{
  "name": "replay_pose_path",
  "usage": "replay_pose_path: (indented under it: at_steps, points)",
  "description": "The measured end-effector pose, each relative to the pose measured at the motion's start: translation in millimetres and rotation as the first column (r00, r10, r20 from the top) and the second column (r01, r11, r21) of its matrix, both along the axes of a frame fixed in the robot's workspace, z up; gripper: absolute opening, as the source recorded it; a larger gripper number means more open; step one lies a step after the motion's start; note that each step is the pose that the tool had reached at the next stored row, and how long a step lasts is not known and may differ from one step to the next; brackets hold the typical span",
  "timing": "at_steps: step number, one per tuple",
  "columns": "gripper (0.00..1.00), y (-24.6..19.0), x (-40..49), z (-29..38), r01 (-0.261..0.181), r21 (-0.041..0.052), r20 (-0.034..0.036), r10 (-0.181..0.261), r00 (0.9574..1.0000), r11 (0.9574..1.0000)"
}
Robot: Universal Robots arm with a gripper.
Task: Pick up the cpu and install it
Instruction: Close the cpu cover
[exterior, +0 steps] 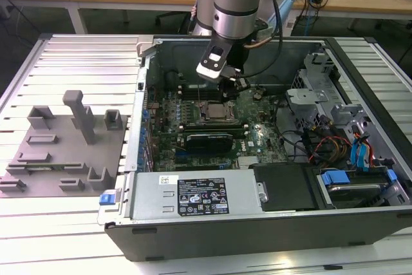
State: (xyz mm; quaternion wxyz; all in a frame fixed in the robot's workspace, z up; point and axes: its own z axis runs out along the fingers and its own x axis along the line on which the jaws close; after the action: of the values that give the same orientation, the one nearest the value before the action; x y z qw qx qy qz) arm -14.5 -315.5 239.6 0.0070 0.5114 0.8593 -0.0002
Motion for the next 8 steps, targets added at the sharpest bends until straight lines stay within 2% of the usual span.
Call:
replay_pose_path:
  at_steps: [3, 5, 8]
  points:
    - [0.11, 0.0, 0.0, 0.0, -0.070, -0.0002, 0.0000, 0.070, 0.9976, 0.9976]
    - [0.11, 0.0, 0.0, 0.0, -0.133, -0.0003, 0.0000, 0.133, 0.9912, 0.9912]
    - [0.11, 0.0, 0.0, 0.0, -0.188, -0.0005, 0.0000, 0.188, 0.9821, 0.9821]
